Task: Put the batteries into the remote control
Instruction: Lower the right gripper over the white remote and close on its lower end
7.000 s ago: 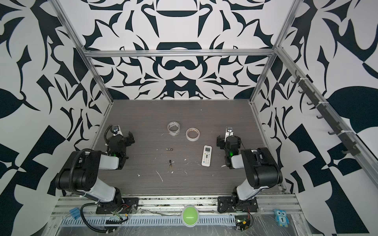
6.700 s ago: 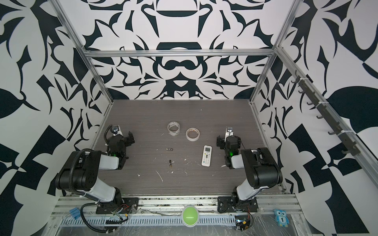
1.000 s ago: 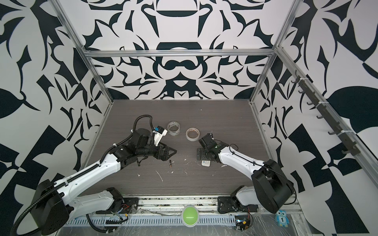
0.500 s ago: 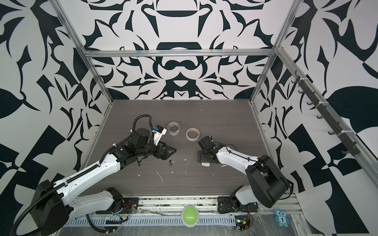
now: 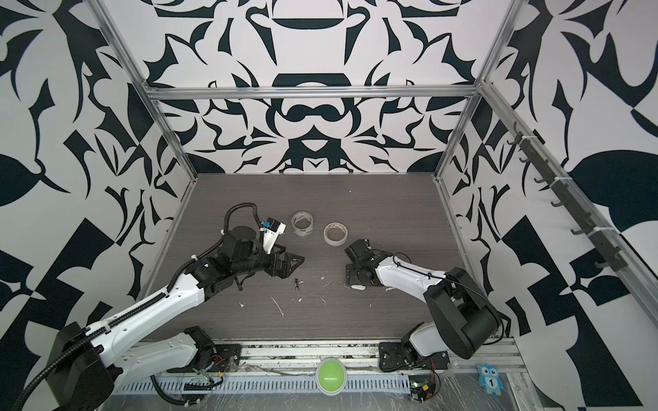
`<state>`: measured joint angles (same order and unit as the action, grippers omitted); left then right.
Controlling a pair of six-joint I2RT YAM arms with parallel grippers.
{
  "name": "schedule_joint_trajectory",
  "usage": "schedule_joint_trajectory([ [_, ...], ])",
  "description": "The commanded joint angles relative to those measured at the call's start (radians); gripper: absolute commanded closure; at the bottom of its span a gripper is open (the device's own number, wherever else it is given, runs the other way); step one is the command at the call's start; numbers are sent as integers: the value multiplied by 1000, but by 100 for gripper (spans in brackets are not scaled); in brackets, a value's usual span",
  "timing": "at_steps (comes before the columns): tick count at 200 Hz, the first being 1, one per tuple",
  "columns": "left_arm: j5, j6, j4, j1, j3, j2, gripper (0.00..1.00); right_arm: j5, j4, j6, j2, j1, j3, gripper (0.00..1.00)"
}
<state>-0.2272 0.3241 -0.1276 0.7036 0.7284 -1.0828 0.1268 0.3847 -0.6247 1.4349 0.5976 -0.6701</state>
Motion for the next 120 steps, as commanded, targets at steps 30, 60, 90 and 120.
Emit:
schedule_joint_trajectory([
  [30,15,0,42,4,-28,21,1,11,-35,-29,-13,5,33,24],
  [60,30,13,68,3,-45,18,1,22,-41,-26,-16,4,44,29],
  [90,15,15,56,4,-14,-22,1,21,-50,-29,-16,4,50,34],
  [120,17,21,78,4,-24,-16,1,22,-50,-24,-19,4,49,43],
])
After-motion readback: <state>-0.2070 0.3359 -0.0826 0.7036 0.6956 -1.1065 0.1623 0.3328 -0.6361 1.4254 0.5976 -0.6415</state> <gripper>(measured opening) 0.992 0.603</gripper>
